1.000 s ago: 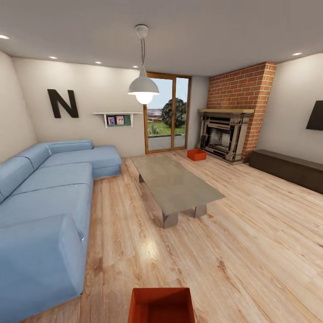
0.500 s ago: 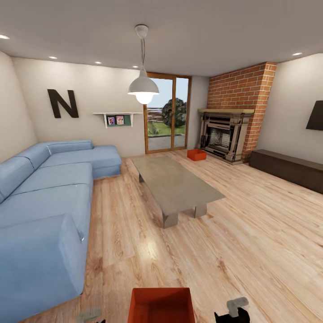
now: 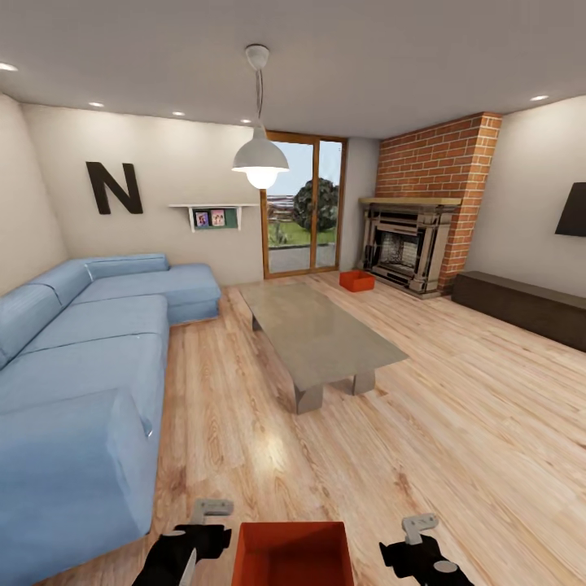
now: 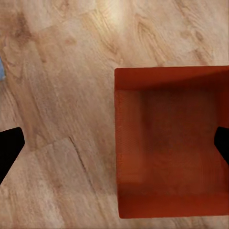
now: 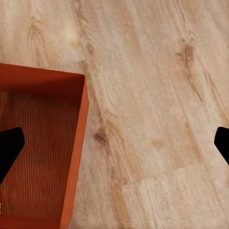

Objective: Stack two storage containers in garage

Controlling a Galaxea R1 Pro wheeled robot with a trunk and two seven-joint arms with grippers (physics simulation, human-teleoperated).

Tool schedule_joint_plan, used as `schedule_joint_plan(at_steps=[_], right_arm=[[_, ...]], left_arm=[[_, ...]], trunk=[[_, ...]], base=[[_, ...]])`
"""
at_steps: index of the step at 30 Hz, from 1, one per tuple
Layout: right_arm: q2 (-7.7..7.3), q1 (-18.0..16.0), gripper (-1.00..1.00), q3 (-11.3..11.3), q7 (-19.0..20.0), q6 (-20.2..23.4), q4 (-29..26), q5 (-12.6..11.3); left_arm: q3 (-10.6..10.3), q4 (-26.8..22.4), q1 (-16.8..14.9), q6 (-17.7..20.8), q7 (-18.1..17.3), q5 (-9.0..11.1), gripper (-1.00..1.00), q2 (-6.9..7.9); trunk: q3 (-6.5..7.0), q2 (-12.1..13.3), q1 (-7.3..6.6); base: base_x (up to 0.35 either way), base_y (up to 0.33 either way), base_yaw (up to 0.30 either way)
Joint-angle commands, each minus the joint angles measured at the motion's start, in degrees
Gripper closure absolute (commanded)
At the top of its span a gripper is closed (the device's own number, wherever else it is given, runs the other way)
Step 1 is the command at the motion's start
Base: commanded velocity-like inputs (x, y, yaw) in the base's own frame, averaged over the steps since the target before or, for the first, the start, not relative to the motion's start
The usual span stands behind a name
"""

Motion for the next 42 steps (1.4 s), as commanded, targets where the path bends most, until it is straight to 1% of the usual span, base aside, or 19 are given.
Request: schedule_joint_plan(at_steps=[1, 3, 4, 6, 8, 9, 12, 14, 18, 19, 20, 21, 31, 34, 36, 37, 38, 39, 42], right_arm=[[0.04, 0.0, -1.0, 0.0, 0.1, -0.1, 0.0, 0.5], [0.13, 0.0, -1.0, 0.0, 0.3, 0.0, 0.0, 0.5], [0.16, 0.0, -1.0, 0.1, 1.5, 0.2, 0.0, 0.5], [0.15, 0.0, -1.0, 0.0, 3.3, 0.3, 0.0, 0.5], [0.15, 0.0, -1.0, 0.0, 4.6, 0.4, 0.1, 0.5], [0.15, 0.0, -1.0, 0.0, 5.0, 0.4, 0.1, 0.5], [0.15, 0.0, -1.0, -0.1, 5.5, 0.4, 0.1, 0.5], [0.14, 0.0, -1.0, -0.2, 5.6, 0.4, 0.1, 0.5], [0.14, 0.0, -1.0, -0.2, 6.1, 0.4, 0.2, 0.4], [0.14, 0.0, -1.0, -0.3, 7.0, 0.3, 0.2, 0.4], [0.08, 0.0, -1.0, -0.3, 10.2, 0.2, 0.2, 0.2], [0.07, 0.0, -1.0, -0.3, 10.6, 0.1, 0.3, 0.2], [-0.2, 0.0, -1.0, -0.4, 12.0, -0.1, 0.6, -0.2], [-0.37, 0.0, -1.0, -0.5, 12.1, -0.2, 0.7, -3.5], [-0.43, 0.0, -1.0, -0.4, 12.0, -0.1, 0.7, -7.9], [-0.44, 0.0, -1.0, -0.4, 11.9, 0.0, 0.8, -8.9], [-0.45, 0.0, -1.0, -0.4, 11.9, 0.0, 0.8, -10.4], [-0.46, 0.0, -1.0, -0.3, 11.7, 0.1, 1.0, -12.2], [-0.46, 0.0, -1.0, -0.3, 11.7, 0.0, 1.1, -12.8]], left_arm=[[0.2, -0.1, 0.0, 0.3, 0.1, -0.4, -1.0, -0.08], [0.2, -0.1, -0.1, 0.3, 1.4, -0.2, -1.0, -0.14], [0.2, -0.1, -0.1, 0.3, 4.9, -0.1, -1.0, -0.74], [0.2, -0.1, -0.1, 0.8, 7.7, 0.0, -1.0, -1.76], [0.2, -0.1, -0.1, 2.9, 9.1, 0.1, -1.0, -2.38], [0.2, -0.1, -0.1, 4.2, 9.5, 0.1, -1.0, -2.38], [0.2, -0.5, -0.1, 6.1, 9.9, 0.2, -1.0, -2.38], [0.2, -0.6, -0.1, 6.5, 10.0, 0.2, -1.0, -2.38], [0.2, -0.6, -0.1, 6.7, 9.8, 0.4, -1.0, -2.38], [0.2, -0.6, -0.1, 6.7, 9.8, 0.5, -1.0, -2.38], [0.2, -0.6, -0.1, 6.6, 9.8, 0.5, -1.0, -2.38], [0.2, -0.6, -0.1, 6.6, 9.8, 0.5, -1.0, -2.38], [0.2, -0.6, -0.1, 6.1, 9.7, 0.6, -1.0, -2.38], [0.2, -0.6, -0.1, 5.9, 9.7, 0.7, -1.0, -2.38], [0.2, -0.6, -0.1, 5.8, 9.7, 1.5, -1.0, -2.38], [0.2, -0.6, -0.1, 5.8, 9.7, 1.9, -1.0, -2.38], [0.2, -0.6, -0.1, 5.6, 9.7, 2.8, -1.0, -2.38], [0.2, -0.6, -0.1, 4.6, 9.8, 4.5, -1.0, -2.38], [0.2, -0.5, -0.1, 4.2, 9.8, 5.3, -1.0, -2.38]], trunk=[[-0.06, 0.0, 0.0], [-0.07, 0.0, 0.0], [-0.13, 0.0, 0.0], [-0.28, 0.0, 0.0], [-0.45, 0.0, 0.0], [-0.54, 0.0, 0.0], [-0.81, 0.0, 0.0], [-0.99, 0.0, 0.0], [-1.35, 0.0, 0.0], [-1.45, 0.0, 0.0], [-1.54, 0.0, 0.0], [-1.63, 0.0, 0.0], [-2.54, 0.0, 0.0], [-2.81, 0.0, 0.0], [-2.99, 0.0, 0.0], [-3.08, 0.0, 0.0], [-3.18, 0.0, 0.0], [-3.27, 0.0, 0.0], [-3.54, 0.0, 0.0]], base=[[0.0, 0.0, 0.0], [0.0, 0.0, 0.0], [0.0, 0.0, 0.0], [0.0, 0.0, 0.0], [0.0, 0.0, 0.0], [0.0, 0.0, 0.0], [0.0, 0.0, 0.0], [0.0, 0.0, 0.0], [0.0, 0.0, 0.0], [0.0, 0.0, 0.0], [0.0, 0.0, 0.07], [0.0, 0.0, 0.085], [0.0, 0.0, 0.108], [0.0, 0.0, 0.113], [0.0, 0.0, 0.112], [0.0, 0.0, 0.112], [0.0, 0.0, 0.112], [0.0, 0.0, 0.112], [0.0, 0.0, 0.112]])
